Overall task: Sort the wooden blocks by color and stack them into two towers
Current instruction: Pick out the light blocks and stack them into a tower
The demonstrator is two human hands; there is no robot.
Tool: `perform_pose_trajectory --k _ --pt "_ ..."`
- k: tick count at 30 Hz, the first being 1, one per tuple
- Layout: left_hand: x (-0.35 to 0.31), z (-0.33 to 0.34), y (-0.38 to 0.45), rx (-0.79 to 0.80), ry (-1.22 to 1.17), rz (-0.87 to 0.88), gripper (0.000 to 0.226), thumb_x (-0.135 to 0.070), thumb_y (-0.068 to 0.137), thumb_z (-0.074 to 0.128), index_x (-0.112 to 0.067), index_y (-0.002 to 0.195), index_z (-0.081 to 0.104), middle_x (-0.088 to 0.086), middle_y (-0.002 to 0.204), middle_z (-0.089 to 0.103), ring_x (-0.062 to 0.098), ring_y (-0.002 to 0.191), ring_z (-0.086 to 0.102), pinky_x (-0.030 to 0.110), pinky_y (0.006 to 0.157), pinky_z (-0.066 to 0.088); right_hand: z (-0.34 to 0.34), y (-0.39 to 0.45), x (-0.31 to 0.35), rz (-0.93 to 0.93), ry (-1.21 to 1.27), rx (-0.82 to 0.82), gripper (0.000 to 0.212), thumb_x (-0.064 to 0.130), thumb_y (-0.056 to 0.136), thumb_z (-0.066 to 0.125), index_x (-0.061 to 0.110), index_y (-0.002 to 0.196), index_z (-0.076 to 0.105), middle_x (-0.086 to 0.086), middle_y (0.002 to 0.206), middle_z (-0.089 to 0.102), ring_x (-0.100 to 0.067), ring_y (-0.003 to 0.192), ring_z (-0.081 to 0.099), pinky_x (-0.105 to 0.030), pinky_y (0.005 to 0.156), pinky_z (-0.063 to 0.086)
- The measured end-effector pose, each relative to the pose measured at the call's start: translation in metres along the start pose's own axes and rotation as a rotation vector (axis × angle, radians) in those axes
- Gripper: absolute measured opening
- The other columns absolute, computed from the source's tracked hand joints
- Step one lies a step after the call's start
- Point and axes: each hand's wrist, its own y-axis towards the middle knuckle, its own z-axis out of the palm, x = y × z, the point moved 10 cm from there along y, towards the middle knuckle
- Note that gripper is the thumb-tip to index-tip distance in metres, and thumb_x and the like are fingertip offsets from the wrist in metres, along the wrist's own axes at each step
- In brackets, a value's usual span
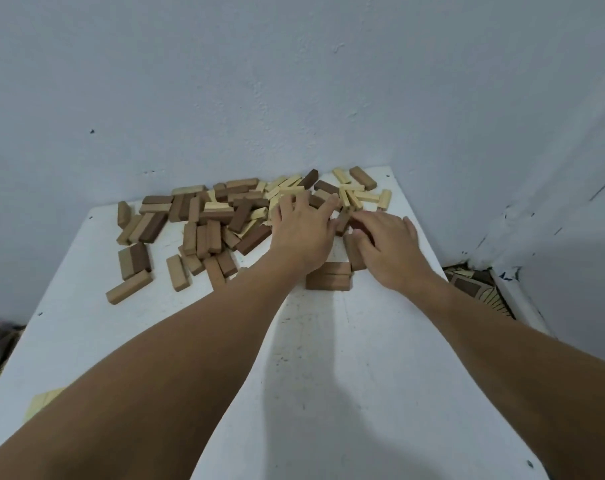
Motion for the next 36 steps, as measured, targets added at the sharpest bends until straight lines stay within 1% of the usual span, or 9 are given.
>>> perform_pose_trajectory --k 2,4,8,10,16,21,27,30,36 --pt "-0.005 0.002 0.011 0.009 0.01 -0.004 0.05 -0.048 0.11 0.034 -0.041 0.159 0.033 0.011 0.163 0.029 0.04 0.145 0.024 0.054 0.119 0.019 -0.013 0.0 -0.006 0.025 0.023 -0.138 0.038 0.036 0.104 0.043 0.03 0.137 0.06 0.0 0.141 0.057 -0.027 0.134 0.046 -0.05 0.116 0.029" --pt "-0.012 0.006 0.019 0.028 0.026 0.006 0.051 -0.049 0.11 0.033 -0.042 0.16 0.031 0.011 0.163 0.028 0.04 0.144 0.024 0.054 0.119 0.02 -0.018 -0.002 -0.017 0.112 0.013 -0.174 0.039 0.032 0.107 0.045 0.026 0.144 0.056 -0.007 0.151 0.048 -0.029 0.141 0.036 -0.046 0.118 0.024" --pt "-0.023 0.014 0.028 0.026 0.036 0.048 0.047 -0.049 0.11 0.034 -0.044 0.156 0.038 0.005 0.157 0.037 0.036 0.141 0.029 0.051 0.118 0.021 -0.002 0.001 -0.02 0.155 -0.121 -0.024 0.05 0.044 0.108 0.031 0.033 0.157 0.035 -0.007 0.167 0.027 -0.03 0.152 0.018 -0.051 0.124 0.011" --pt "-0.022 0.011 0.029 -0.028 -0.024 0.045 0.041 -0.046 0.109 0.038 -0.039 0.148 0.05 0.001 0.148 0.049 0.032 0.137 0.034 0.049 0.115 0.023 0.007 0.003 -0.019 0.162 -0.177 0.037 0.048 0.047 0.108 0.026 0.039 0.154 0.038 -0.002 0.169 0.024 -0.029 0.155 0.015 -0.054 0.123 0.006" --pt "-0.019 0.012 0.032 -0.104 -0.246 0.038 0.03 -0.044 0.103 0.053 -0.032 0.13 0.056 -0.006 0.125 0.063 0.026 0.127 0.043 0.045 0.108 0.024 -0.016 -0.002 -0.017 0.108 0.004 -0.192 0.034 0.027 0.104 0.044 0.028 0.134 0.061 0.001 0.132 0.063 -0.026 0.126 0.046 -0.047 0.114 0.029" --pt "-0.019 0.02 0.041 -0.035 -0.249 0.027 0.051 -0.058 0.1 0.054 -0.045 0.149 0.045 -0.001 0.136 0.055 0.029 0.13 0.038 0.047 0.111 0.021 -0.015 -0.003 -0.022 0.159 -0.071 -0.198 0.033 0.023 0.104 0.048 0.021 0.135 0.06 -0.007 0.131 0.054 -0.027 0.121 0.039 -0.045 0.112 0.029" --pt "-0.005 0.021 0.048 0.04 -0.376 -0.02 0.048 -0.063 0.092 0.064 -0.049 0.137 0.059 -0.006 0.132 0.053 0.025 0.132 0.036 0.051 0.116 0.02 -0.019 -0.004 -0.023 0.174 0.023 -0.214 0.026 0.025 0.105 0.049 0.025 0.121 0.069 -0.003 0.126 0.052 -0.026 0.119 0.04 -0.045 0.112 0.033" --pt "0.003 0.017 0.045 0.038 -0.416 -0.057 0.063 -0.07 0.085 0.068 -0.051 0.143 0.05 -0.001 0.133 0.045 0.027 0.132 0.034 0.052 0.118 0.02 -0.02 -0.005 -0.025 0.204 -0.018 -0.211 0.029 0.025 0.103 0.052 0.025 0.13 0.064 -0.006 0.129 0.049 -0.029 0.12 0.041 -0.046 0.11 0.035" --pt "0.001 0.022 0.054 0.174 -0.195 -0.032 0.072 -0.083 0.088 0.05 -0.053 0.152 0.038 0.005 0.149 0.035 0.035 0.142 0.026 0.055 0.119 0.013 -0.011 -0.003 -0.021 0.189 -0.126 -0.102 0.036 0.037 0.107 0.043 0.026 0.136 0.06 -0.008 0.143 0.043 -0.029 0.129 0.034 -0.045 0.114 0.03"
